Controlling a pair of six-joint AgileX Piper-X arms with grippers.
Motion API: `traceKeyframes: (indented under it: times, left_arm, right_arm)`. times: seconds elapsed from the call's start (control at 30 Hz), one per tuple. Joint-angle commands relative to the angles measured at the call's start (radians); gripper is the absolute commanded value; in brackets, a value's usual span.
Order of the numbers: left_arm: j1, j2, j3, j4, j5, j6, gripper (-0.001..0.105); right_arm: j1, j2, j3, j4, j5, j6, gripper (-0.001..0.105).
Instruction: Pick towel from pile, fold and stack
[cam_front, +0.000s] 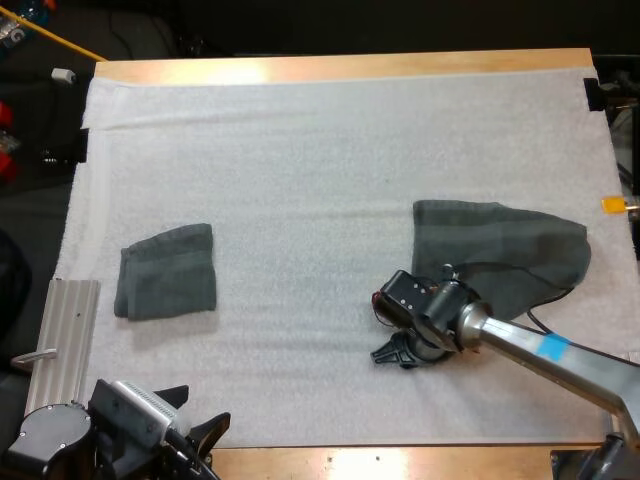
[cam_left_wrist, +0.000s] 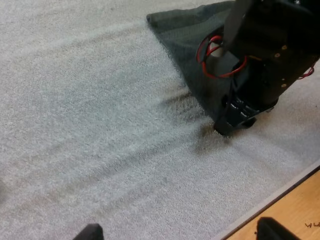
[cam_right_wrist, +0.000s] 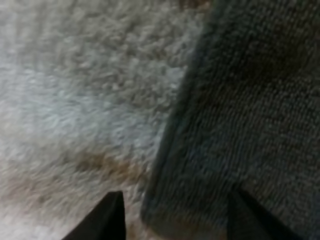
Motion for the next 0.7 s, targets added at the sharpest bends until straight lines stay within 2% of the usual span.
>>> traceKeyframes:
  times: [0.0, 0.17, 0.23, 0.3, 0.37, 0.67]
  left_arm:
    - [-0.005, 0.003, -0.005, 0.009, 0.005, -0.003, 0.059]
    - [-0.005, 0.003, -0.005, 0.009, 0.005, -0.003, 0.059]
    - [-0.005, 0.003, -0.005, 0.009, 0.005, -0.003, 0.059]
    - [-0.005, 0.003, -0.005, 0.009, 0.005, -0.003, 0.059]
    - [-0.005, 0.003, -0.005, 0.009, 0.005, -0.003, 0.059]
    - [-0.005, 0.003, -0.005, 0.002, 0.005, 0.034, 0.059]
  right_arm:
    - [0.000, 0.004, 0.000, 0.002, 0.014, 0.005, 0.045]
    - [0.000, 0.048, 0.000, -0.005, 0.012, 0.005, 0.043]
    - [0.000, 0.049, 0.000, -0.006, 0.013, 0.005, 0.032]
    - [0.000, 0.045, 0.000, -0.005, 0.014, 0.002, 0.011]
    - [0.000, 0.041, 0.000, 0.005, 0.014, 0.001, 0.000]
    - [0.060, -0.087, 0.000, 0.106, 0.045, -0.117, 0.000]
